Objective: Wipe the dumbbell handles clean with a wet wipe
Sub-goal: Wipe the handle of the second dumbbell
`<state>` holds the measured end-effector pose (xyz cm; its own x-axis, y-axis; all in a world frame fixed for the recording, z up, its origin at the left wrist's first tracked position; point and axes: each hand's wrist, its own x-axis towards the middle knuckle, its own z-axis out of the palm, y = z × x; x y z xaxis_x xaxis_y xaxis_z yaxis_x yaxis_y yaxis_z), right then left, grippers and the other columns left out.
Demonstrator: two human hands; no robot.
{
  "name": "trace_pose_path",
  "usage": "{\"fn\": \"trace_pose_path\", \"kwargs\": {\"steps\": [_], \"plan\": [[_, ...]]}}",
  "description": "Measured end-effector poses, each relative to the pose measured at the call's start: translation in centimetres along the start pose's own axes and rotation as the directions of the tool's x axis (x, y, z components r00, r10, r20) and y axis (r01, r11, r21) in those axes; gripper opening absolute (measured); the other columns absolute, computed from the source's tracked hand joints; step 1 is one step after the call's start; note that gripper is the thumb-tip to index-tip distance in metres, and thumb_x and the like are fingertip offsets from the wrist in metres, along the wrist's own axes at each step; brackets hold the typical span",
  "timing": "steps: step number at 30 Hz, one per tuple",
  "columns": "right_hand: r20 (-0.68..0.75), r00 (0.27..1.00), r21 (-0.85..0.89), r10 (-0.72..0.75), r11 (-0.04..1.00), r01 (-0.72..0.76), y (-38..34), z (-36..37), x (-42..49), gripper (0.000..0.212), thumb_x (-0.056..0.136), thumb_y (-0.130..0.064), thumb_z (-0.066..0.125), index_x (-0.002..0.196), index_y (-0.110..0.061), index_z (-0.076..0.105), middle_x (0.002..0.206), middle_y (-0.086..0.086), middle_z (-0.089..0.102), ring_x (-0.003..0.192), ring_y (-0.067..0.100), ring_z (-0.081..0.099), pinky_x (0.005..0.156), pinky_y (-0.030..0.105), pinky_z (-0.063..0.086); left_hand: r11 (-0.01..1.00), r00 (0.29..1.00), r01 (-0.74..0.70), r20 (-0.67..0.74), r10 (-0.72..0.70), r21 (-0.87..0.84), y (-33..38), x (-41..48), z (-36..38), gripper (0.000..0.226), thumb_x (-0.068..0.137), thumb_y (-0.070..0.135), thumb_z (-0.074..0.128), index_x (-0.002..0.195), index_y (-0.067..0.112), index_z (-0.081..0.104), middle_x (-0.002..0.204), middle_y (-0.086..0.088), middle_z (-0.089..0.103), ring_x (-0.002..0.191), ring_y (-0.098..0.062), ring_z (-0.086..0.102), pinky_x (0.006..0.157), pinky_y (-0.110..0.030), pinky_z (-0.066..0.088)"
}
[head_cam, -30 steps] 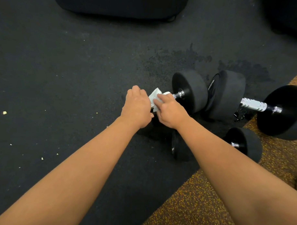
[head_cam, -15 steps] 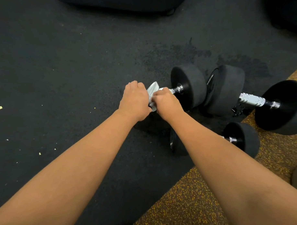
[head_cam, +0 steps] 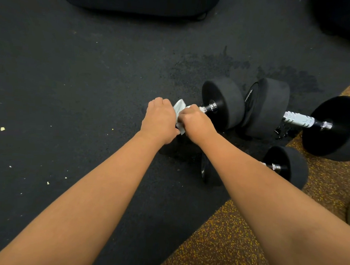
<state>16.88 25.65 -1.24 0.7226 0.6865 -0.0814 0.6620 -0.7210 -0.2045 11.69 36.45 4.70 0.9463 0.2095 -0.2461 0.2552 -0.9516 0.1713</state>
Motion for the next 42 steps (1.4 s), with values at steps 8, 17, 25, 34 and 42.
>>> {"fn": "trace_pose_path", "kwargs": {"steps": [8,17,25,34,42], "plan": [[0.027,1.000,-0.008,0.006,1.000,-0.006,1.3,0.4,0.4,0.012,0.083,-0.006,0.056,0.092,-0.011,0.065,0.096,0.006,0.060,0.099,0.027,0.048,0.076,0.039,0.049,1.000,1.000,0.005,0.003,-0.005,-0.010,-0.1,0.1,0.0,0.076,0.075,0.035,0.078,0.130,0.003,0.036,0.134,-0.012,0.037,0.126,-0.026,0.034,0.099,-0.035,0.040],[-0.016,0.996,0.096,-0.091,0.991,0.092,0.1,1.1,-0.4,0.021,0.087,-0.010,0.052,0.099,-0.003,0.069,0.108,0.008,0.062,0.103,0.028,0.044,0.072,0.045,0.049,1.000,1.000,0.015,0.025,-0.015,0.019,0.2,0.1,-0.3,0.078,0.074,0.036,0.078,0.131,0.003,0.035,0.133,-0.012,0.036,0.126,-0.027,0.034,0.096,-0.037,0.043],[-0.061,0.997,0.009,0.039,0.999,-0.038,0.6,0.4,0.0,0.013,0.085,-0.005,0.057,0.094,-0.004,0.065,0.101,0.011,0.055,0.104,0.029,0.045,0.061,0.032,0.039,0.999,0.999,0.033,0.037,-0.034,0.034,0.3,0.3,-0.4,0.081,0.073,0.036,0.079,0.131,0.002,0.035,0.131,-0.013,0.038,0.124,-0.027,0.035,0.096,-0.036,0.042],[0.013,0.990,0.046,-0.141,0.989,0.140,0.8,1.2,-0.4,0.026,0.085,-0.008,0.055,0.108,-0.005,0.066,0.118,0.008,0.057,0.110,0.028,0.044,0.073,0.044,0.051,0.998,0.998,0.042,0.043,-0.044,0.045,0.4,0.4,-0.7,0.080,0.071,0.038,0.080,0.129,0.003,0.038,0.130,-0.012,0.039,0.124,-0.026,0.036,0.095,-0.036,0.043],[-0.112,0.993,0.053,0.023,0.998,-0.017,1.0,1.3,0.1,0.010,0.080,0.003,0.056,0.086,-0.001,0.064,0.090,0.014,0.059,0.096,0.031,0.049,0.062,0.037,0.046,0.997,0.999,0.031,0.039,-0.034,0.068,0.5,0.4,-0.8,0.078,0.071,0.038,0.081,0.127,0.003,0.039,0.129,-0.012,0.040,0.122,-0.026,0.038,0.092,-0.035,0.043]]}}
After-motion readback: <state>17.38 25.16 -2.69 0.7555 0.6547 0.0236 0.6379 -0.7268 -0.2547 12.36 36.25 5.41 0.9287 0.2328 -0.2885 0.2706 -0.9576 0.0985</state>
